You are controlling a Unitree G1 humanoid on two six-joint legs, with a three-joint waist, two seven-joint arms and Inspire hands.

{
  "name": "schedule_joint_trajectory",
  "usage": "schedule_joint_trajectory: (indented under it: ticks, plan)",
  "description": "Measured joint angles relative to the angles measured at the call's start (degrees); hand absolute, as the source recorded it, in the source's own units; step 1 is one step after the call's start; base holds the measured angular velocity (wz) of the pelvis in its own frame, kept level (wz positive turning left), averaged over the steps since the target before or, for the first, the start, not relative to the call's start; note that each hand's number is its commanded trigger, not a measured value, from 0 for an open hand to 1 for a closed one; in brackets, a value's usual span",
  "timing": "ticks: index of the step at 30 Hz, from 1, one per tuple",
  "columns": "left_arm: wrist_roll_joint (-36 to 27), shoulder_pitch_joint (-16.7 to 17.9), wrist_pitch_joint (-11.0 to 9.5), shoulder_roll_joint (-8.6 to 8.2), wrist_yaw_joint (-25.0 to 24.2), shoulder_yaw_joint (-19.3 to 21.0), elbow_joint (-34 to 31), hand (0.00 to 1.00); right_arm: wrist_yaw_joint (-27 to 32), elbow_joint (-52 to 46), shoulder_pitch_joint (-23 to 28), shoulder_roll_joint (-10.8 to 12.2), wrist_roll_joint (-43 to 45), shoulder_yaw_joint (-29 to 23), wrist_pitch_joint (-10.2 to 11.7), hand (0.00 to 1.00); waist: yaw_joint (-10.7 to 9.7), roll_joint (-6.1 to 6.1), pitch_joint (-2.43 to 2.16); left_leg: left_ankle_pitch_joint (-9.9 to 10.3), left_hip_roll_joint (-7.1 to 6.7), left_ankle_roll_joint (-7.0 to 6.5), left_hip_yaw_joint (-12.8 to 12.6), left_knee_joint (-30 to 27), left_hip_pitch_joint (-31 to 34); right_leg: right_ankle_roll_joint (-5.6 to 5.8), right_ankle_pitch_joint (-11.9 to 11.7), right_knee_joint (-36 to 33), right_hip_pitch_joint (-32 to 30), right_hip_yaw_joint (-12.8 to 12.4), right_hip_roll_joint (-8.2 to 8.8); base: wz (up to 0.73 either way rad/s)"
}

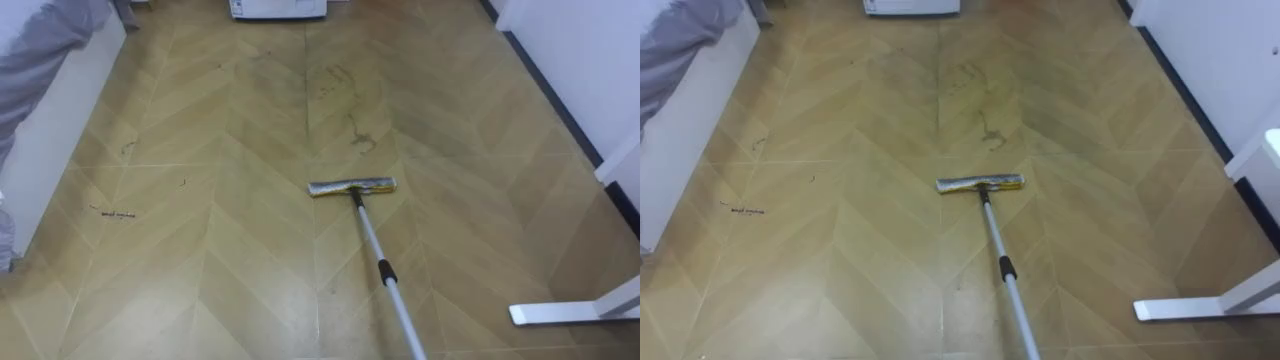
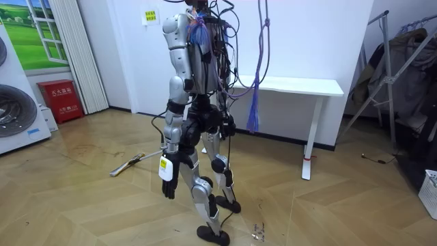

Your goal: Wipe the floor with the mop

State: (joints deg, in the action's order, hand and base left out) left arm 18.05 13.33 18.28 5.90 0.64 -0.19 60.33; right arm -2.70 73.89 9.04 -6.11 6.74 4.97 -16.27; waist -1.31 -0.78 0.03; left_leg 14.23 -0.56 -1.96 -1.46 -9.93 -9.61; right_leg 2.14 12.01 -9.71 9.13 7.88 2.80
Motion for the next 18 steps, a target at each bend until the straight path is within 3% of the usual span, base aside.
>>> schedule_joint_trajectory:
  ticks: [18]
  plan:
    - [0.0, -0.6, 0.1, 0.06, -2.3, -0.7, 0.3, 0.00, -0.7, -0.2, -1.0, -0.2, 0.0, 0.0, -0.1, 1.00, -0.3, 0.07, 0.09, 0.0, 0.04, 0.01, 0.1, -0.5, 1.7, -0.02, 0.0, -0.2, -1.5, 0.0, 0.01, 0.00]
